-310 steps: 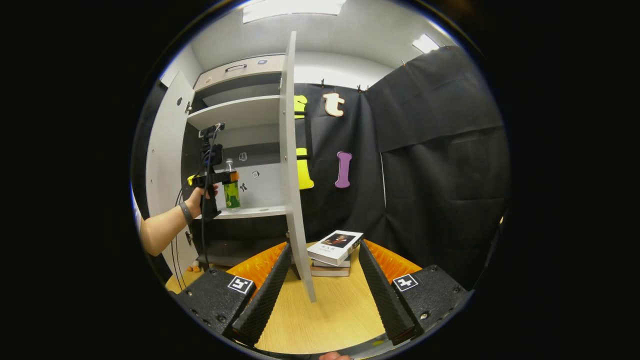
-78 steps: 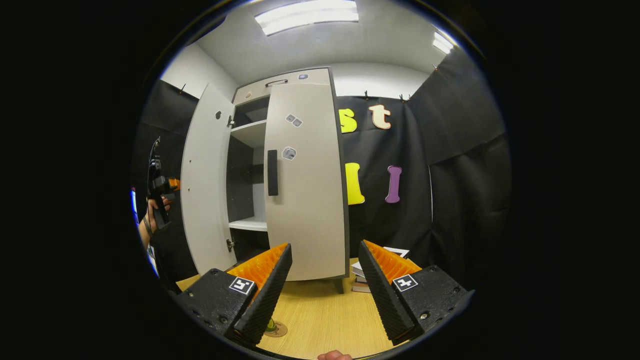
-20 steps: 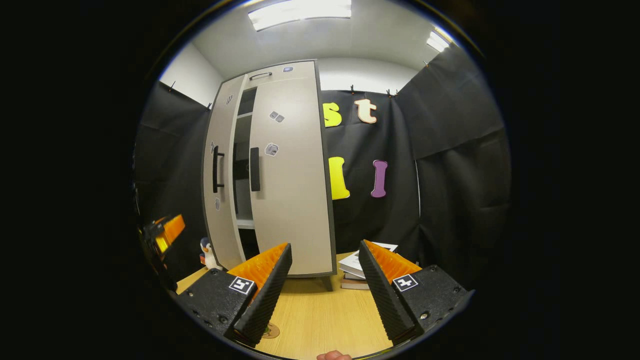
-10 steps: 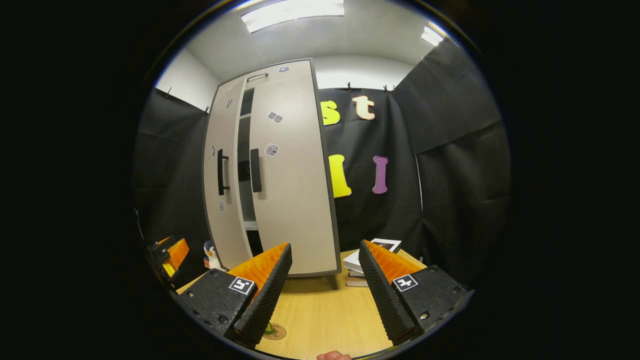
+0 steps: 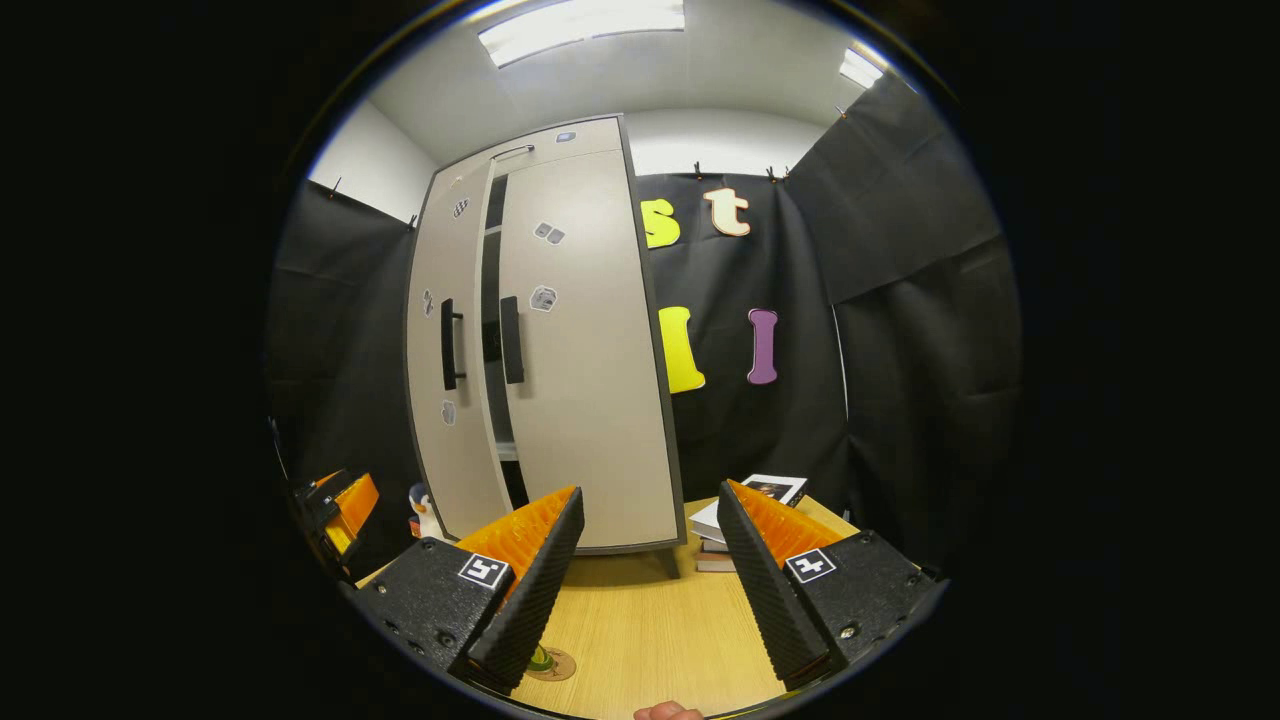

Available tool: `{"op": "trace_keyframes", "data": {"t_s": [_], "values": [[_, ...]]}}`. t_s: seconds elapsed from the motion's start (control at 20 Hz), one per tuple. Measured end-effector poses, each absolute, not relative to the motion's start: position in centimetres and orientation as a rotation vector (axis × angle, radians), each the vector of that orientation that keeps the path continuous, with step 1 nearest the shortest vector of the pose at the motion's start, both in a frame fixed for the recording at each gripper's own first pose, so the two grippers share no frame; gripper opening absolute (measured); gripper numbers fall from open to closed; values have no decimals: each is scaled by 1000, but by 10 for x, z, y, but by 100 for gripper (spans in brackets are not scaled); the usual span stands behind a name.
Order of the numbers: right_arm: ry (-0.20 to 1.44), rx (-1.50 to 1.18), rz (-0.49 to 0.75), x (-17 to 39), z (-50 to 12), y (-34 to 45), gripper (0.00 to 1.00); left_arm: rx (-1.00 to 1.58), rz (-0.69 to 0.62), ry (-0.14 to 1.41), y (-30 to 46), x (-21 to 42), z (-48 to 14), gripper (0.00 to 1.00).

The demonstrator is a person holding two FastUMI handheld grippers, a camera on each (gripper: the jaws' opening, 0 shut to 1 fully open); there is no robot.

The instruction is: Grasp the bottle in the cabinet with the left hand and place it on the coaster, then close the right door with the right hand and the left door with the left hand.

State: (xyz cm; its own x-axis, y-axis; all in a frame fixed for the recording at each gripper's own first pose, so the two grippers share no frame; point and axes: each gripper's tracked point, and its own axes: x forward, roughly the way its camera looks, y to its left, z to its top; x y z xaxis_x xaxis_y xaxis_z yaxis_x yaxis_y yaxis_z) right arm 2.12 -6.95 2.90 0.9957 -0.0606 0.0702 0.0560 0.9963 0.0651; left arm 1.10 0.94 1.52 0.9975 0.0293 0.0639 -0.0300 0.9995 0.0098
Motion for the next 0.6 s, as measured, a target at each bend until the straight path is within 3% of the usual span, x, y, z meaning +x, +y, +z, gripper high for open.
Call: {"op": "trace_keyframes", "data": {"t_s": [0.05,0.1,0.15,0.2,0.25,0.3,0.4,0.45,0.5,0.6], "values": [[-71,65,-60,22,28,-70,83,5,33,-58,10,12,14,94],[-69,70,-59,22,27,-69,83,-1,37,-55,10,12,13,99],[-67,75,-58,22,27,-69,83,-5,43,-57,11,12,14,94],[-64,78,-56,22,27,-69,83,-5,42,-56,10,12,14,99],[-59,78,-55,23,25,-69,83,-2,42,-52,11,12,12,94],[-56,74,-56,22,24,-69,83,0,43,-47,11,12,12,99],[-53,71,-61,23,24,-70,83,-3,40,-39,11,12,10,99],[-50,76,-61,23,23,-69,83,-6,38,-37,10,12,10,94],[-49,82,-59,23,23,-69,83,-7,37,-34,11,12,9,99],[-49,86,-63,22,24,-69,83,-9,39,-32,12,12,10,99]]}}
